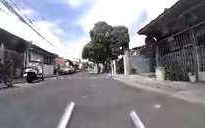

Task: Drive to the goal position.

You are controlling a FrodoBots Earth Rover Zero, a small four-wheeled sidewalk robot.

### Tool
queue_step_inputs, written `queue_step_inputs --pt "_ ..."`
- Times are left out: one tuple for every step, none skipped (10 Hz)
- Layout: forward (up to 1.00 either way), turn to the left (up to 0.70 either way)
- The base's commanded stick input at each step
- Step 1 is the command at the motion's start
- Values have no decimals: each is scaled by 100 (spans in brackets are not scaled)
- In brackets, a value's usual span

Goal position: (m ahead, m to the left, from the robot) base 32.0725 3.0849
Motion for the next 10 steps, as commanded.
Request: queue_step_inputs --pt "100 -12" --pt "100 -28" --pt "100 -40" --pt "100 -32" --pt "100 -5" --pt "100 0" --pt "100 0" --pt "100 0" --pt "100 0" --pt "100 0"
